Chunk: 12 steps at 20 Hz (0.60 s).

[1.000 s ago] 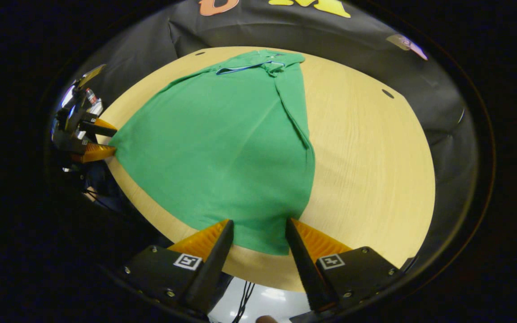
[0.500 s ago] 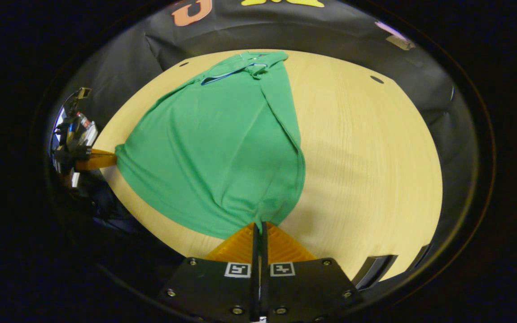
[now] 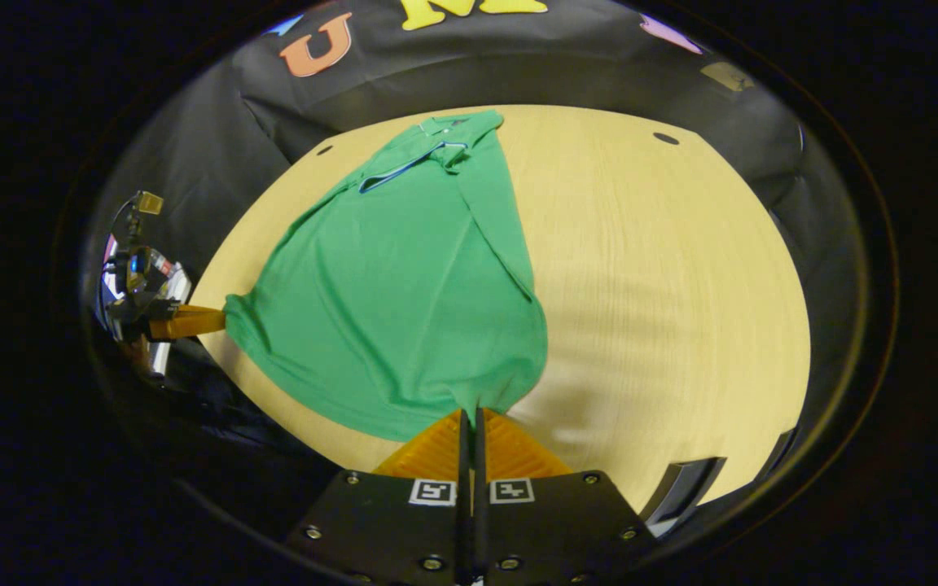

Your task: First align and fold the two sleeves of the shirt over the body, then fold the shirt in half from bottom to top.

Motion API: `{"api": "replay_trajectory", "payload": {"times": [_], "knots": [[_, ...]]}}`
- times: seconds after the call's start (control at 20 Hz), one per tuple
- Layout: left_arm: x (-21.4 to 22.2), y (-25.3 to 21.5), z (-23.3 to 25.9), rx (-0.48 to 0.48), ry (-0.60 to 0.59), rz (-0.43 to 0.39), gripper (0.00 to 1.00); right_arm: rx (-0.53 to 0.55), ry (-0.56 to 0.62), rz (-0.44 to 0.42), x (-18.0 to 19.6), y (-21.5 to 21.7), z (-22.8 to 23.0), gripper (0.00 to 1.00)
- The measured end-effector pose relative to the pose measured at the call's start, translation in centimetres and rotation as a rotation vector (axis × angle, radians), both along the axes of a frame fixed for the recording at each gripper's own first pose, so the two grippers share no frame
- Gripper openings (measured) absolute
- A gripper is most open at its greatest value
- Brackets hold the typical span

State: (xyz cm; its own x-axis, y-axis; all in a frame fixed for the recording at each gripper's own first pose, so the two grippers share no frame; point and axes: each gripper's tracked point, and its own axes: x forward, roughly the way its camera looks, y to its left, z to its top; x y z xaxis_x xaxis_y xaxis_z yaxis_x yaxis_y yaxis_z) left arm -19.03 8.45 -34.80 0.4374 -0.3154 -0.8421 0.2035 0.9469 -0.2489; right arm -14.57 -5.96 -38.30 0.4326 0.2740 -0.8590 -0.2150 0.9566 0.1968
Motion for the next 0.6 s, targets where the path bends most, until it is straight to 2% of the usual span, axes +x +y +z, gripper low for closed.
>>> {"api": "replay_trajectory", "payload": {"times": [0.05,0.3,0.6], "knots": [[0.1,-0.2,0.2,-0.006,0.0,-0.007,0.03,0.008,0.0,-0.006,0.2,0.0,0.2,0.01],[1.2,-0.5,1.1,-0.017,-0.02,-0.035,0.03,0.018,-0.015,-0.007,1.2,0.2,1.2,0.01],[2.8,0.6,2.8,-0.056,-0.061,-0.002,0.03,0.031,-0.048,-0.006,3.4,0.5,3.1,0.01]]}}
